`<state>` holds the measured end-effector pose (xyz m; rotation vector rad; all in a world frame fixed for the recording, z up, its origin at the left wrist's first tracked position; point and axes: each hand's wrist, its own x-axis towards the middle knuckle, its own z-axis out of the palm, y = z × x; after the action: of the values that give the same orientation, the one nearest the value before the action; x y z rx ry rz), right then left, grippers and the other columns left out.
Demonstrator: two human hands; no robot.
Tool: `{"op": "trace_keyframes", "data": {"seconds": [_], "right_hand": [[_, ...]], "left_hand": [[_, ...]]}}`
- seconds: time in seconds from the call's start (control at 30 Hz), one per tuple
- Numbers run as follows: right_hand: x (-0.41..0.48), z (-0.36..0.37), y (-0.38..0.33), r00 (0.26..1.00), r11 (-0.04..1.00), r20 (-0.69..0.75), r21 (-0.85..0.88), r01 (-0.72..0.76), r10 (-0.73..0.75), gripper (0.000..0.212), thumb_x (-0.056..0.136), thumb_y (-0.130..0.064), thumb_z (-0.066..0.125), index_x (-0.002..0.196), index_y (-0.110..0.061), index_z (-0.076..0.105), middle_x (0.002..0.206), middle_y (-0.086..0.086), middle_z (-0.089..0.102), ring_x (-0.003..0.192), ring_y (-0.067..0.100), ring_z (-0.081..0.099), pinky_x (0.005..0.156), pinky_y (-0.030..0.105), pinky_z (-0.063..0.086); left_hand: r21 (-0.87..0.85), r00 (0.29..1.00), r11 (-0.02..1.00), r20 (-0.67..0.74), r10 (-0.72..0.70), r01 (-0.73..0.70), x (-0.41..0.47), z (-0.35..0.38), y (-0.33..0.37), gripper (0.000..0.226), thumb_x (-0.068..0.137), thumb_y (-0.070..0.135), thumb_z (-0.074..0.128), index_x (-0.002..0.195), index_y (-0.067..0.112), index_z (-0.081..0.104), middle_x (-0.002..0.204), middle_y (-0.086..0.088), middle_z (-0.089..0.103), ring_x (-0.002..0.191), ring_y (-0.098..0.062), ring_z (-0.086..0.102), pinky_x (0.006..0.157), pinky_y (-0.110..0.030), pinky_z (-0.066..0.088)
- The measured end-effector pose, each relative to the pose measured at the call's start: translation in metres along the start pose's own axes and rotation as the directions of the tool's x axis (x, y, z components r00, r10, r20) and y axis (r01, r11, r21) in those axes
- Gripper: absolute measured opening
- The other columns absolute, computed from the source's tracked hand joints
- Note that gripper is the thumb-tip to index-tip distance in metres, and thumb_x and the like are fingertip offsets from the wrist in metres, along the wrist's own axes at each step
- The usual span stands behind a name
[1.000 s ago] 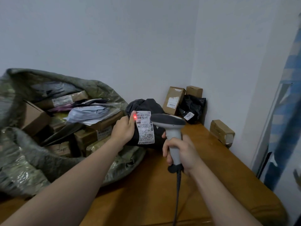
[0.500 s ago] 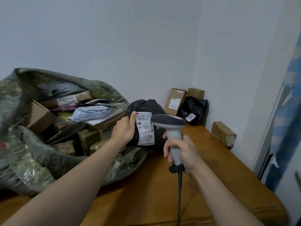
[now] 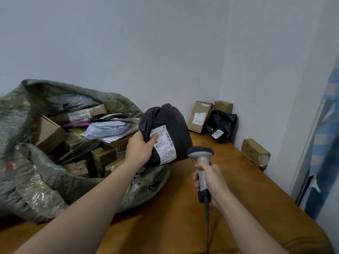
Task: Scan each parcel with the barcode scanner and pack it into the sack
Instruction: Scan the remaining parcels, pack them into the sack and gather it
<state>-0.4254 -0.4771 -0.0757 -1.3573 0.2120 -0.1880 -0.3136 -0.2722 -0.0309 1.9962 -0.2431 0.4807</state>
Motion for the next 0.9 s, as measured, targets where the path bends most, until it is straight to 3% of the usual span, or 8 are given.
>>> {"op": "trace_keyframes", "data": {"seconds": [0.27,0.33,0.47,0.57,0.67,0.73,0.8,0.9], "right_hand": [[0.012,0.019,-0.01,0.981,0.963,-0.194,0.266,0.047,0.006,0.043,0.088,-0.036,0.08,0.118,-0.011,0.062,0.097,0.01,0.077,0.066,0.023,0.072,0.047,0.028,0.05],[0.018,0.024,-0.024,0.959,0.946,-0.284,0.308,0.097,-0.006,0.054,0.083,-0.042,0.083,0.122,-0.014,0.057,0.085,0.003,0.078,0.068,0.02,0.073,0.048,0.028,0.05],[0.032,0.027,-0.055,0.892,0.969,-0.425,0.109,0.221,-0.156,0.084,0.078,-0.045,0.086,0.142,-0.016,0.041,0.09,0.0,0.073,0.074,0.014,0.073,0.064,0.034,0.057],[0.037,0.038,-0.078,0.922,0.971,-0.314,-0.01,0.237,-0.228,0.1,0.076,-0.046,0.087,0.154,-0.023,0.029,0.101,0.0,0.07,0.078,0.013,0.073,0.065,0.033,0.058],[0.041,0.055,-0.094,0.979,0.98,-0.11,0.087,0.181,-0.171,0.092,0.063,-0.045,0.094,0.138,-0.017,0.049,0.096,0.004,0.069,0.056,0.013,0.063,0.05,0.03,0.05],[0.043,0.066,-0.097,0.988,0.981,0.042,0.136,0.139,-0.146,0.083,0.052,-0.041,0.095,0.12,-0.01,0.061,0.081,0.005,0.064,0.049,0.013,0.051,0.044,0.028,0.044],[0.042,0.08,-0.099,0.975,0.985,0.155,0.098,0.143,-0.157,0.071,0.05,-0.033,0.094,0.111,-0.007,0.067,0.075,0.006,0.065,0.046,0.012,0.046,0.041,0.025,0.04],[0.044,0.11,-0.107,0.961,0.977,0.176,0.059,0.205,-0.212,0.052,0.066,-0.014,0.093,0.112,-0.014,0.068,0.083,0.009,0.075,0.046,0.012,0.054,0.042,0.025,0.044]], "left_hand": [[-0.394,0.999,0.919,-0.023,-0.047,0.034,0.006,-0.019,0.013,0.038,0.095,0.042,0.072,0.127,0.022,0.066,0.117,0.007,0.075,0.109,-0.013,0.071,0.09,-0.039,0.06],[-0.428,1.0,0.904,-0.006,-0.029,0.024,0.007,-0.028,0.022,0.033,0.099,0.032,0.069,0.129,0.018,0.063,0.117,0.007,0.074,0.106,-0.01,0.071,0.082,-0.028,0.06],[-0.374,0.995,0.927,0.082,0.047,-0.013,0.012,-0.059,0.031,0.037,0.099,0.024,0.069,0.135,0.019,0.058,0.121,0.01,0.072,0.106,-0.006,0.07,0.083,-0.026,0.059],[-0.288,0.981,0.956,0.196,0.004,0.053,0.023,-0.089,0.043,0.028,0.099,0.02,0.069,0.126,0.021,0.064,0.116,0.007,0.075,0.104,-0.01,0.073,0.092,-0.036,0.059],[-0.384,0.962,0.906,0.263,-0.075,0.175,0.034,-0.115,0.053,0.024,0.098,0.011,0.069,0.119,0.019,0.066,0.114,-0.002,0.078,0.104,-0.023,0.075,0.089,-0.044,0.059],[-0.417,0.955,0.887,0.285,-0.079,0.197,0.043,-0.131,0.059,0.022,0.098,0.006,0.068,0.115,0.018,0.065,0.109,-0.004,0.079,0.096,-0.02,0.077,0.079,-0.038,0.061],[-0.305,0.955,0.941,0.292,-0.052,0.144,0.056,-0.146,0.062,0.021,0.098,0.006,0.068,0.112,0.022,0.066,0.107,0.002,0.079,0.091,-0.012,0.076,0.077,-0.032,0.06],[-0.01,0.964,1.0,0.266,-0.01,0.013,0.08,-0.167,0.062,0.029,0.096,0.017,0.074,0.123,0.022,0.064,0.117,0.005,0.075,0.105,-0.017,0.073,0.098,-0.046,0.056]]}}
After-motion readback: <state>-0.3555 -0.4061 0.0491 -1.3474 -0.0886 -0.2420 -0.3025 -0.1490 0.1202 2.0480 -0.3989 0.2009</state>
